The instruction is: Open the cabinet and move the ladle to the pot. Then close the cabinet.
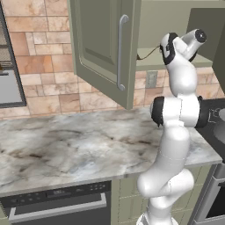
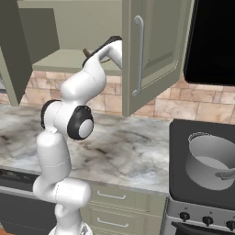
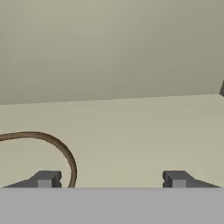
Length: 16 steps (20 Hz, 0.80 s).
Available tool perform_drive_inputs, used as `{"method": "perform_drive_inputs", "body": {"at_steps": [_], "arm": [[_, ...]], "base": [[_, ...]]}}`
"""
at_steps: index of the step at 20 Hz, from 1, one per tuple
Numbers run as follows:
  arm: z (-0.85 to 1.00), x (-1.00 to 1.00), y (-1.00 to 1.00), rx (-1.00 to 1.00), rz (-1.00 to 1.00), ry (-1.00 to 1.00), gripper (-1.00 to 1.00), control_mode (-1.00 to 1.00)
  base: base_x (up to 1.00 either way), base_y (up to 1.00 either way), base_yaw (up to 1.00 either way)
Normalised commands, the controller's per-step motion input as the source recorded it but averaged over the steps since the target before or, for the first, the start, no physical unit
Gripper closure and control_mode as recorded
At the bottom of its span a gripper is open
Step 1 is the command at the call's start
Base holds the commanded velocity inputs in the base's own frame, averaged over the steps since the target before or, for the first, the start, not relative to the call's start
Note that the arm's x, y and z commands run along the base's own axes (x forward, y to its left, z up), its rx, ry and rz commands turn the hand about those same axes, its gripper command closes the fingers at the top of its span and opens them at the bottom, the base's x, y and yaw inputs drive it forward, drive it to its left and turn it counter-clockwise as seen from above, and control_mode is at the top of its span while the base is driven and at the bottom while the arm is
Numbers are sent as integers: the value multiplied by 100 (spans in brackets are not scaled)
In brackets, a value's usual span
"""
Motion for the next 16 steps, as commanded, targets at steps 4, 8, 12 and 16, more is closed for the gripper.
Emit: {"method": "perform_drive_inputs", "body": {"at_steps": [4, 8, 12, 16], "arm": [[0, 10, -2, 0, 1, 0, 100, -100], [0, 0, -3, 0, 0, 0, 100, -100], [3, -31, 0, 0, 0, -3, 100, -100], [5, -66, 8, 0, 0, -7, 100, -100]], "base": [[0, 0, 0], [0, 0, 0], [0, 0, 0], [0, 0, 0]]}}
